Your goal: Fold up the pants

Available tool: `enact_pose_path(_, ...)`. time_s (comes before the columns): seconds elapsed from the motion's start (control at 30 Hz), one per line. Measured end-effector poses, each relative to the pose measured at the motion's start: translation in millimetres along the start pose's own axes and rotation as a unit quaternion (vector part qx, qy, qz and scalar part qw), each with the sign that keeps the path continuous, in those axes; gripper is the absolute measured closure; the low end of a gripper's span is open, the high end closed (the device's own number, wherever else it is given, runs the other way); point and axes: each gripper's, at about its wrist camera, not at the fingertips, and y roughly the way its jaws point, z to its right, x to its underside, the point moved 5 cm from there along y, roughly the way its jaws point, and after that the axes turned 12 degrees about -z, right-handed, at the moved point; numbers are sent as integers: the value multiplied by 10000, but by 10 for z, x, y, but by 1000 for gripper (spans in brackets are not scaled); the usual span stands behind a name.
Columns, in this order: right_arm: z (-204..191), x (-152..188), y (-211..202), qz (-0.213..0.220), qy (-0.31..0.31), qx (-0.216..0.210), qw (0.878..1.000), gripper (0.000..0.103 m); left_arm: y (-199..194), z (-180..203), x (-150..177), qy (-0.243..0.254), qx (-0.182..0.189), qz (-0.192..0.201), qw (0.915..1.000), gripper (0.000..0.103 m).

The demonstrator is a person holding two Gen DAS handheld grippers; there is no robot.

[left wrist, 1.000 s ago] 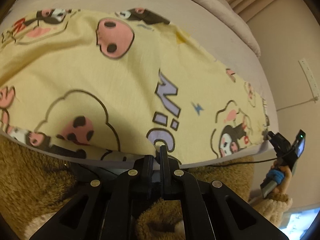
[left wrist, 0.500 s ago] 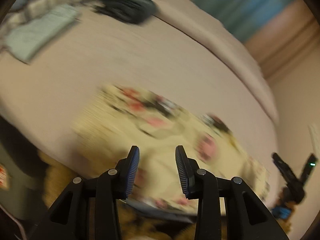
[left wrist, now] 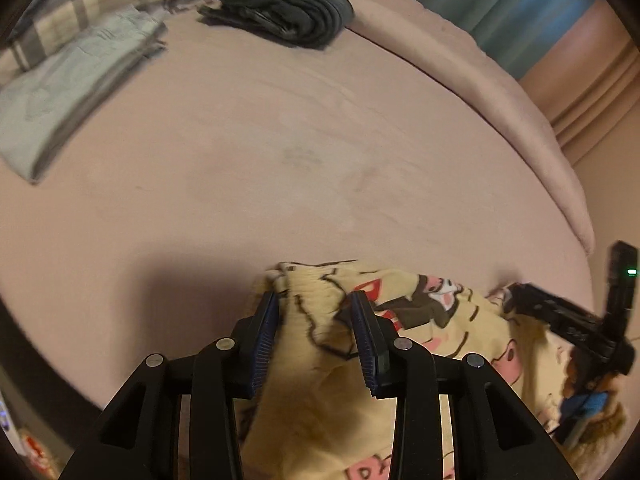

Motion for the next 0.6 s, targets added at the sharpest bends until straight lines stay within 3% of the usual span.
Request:
enact_pose_path(0.03, 31, -4, 49, -115, 37, -107, 9999, 49, 1, 16, -9, 36, -17, 77, 10000, 68)
enact_pose_path(0.07, 34, 2, 83, -147, 35, -144, 9998, 55, -10, 25, -24, 127, -70, 178, 9997, 74)
enact_pose_path(0.1, 50, 17, 95, -113, -39, -121, 9999, 76, -24, 44, -32, 234, -154, 305, 9991, 84)
enact_pose_path(0.17, 68, 37, 66, -19, -99, -127, 9999, 91, -56, 68, -41, 290, -116, 404, 9987, 85)
enact_pose_path(0.43, 204, -64, -101, 438, 277, -304, 9982, 94, -185, 68, -289, 219, 102, 665, 9975, 85)
enact_pose_path(0.6, 249, -86, 212, 257, 387, -116, 9989, 94, 214, 48, -371, 427, -448, 284, 9977, 85)
